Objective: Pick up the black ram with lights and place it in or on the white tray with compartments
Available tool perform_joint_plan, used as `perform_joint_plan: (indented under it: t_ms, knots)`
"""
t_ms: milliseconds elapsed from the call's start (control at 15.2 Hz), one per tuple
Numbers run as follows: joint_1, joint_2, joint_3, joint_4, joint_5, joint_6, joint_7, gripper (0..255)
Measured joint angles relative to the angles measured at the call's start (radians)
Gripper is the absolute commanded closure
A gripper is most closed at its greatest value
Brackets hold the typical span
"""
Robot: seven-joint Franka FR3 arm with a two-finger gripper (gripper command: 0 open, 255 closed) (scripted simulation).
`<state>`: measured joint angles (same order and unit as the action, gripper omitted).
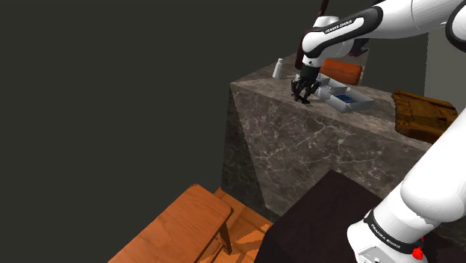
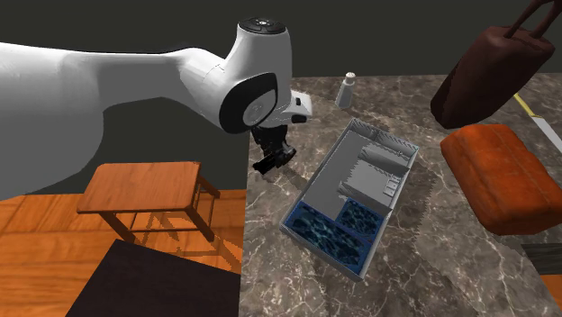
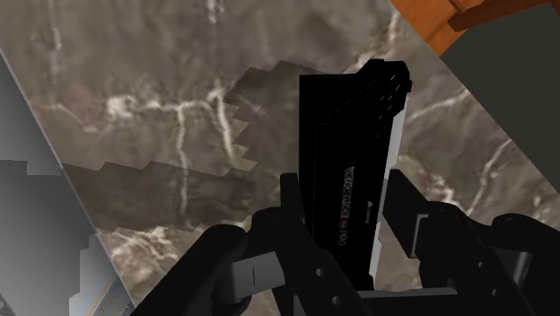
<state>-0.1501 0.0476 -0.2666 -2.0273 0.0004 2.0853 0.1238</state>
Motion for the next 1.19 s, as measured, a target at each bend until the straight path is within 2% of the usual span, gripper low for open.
perform_joint_plan:
  t_ms: [1188]
  knots:
    - [0.0,-0.049,-0.001,0.161,-0.019,-0.221,0.01,255]
